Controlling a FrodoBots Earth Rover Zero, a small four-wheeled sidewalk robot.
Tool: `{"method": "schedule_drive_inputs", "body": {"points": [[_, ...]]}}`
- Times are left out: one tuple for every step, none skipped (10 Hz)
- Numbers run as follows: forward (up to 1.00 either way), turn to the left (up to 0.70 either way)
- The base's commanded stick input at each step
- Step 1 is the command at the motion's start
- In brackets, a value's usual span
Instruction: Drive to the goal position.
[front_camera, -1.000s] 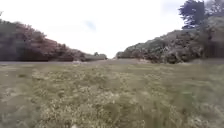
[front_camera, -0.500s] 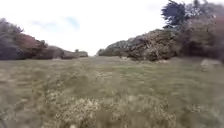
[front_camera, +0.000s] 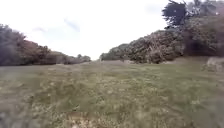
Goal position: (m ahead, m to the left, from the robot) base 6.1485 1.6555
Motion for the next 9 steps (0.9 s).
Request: {"method": "schedule_drive_inputs", "body": {"points": [[1.0, 0.39], [1.0, 0.39], [1.0, 0.05], [1.0, 0.02], [1.0, 0.0], [1.0, 0.0], [1.0, 0.0], [1.0, 0.0], [1.0, 0.0]]}}
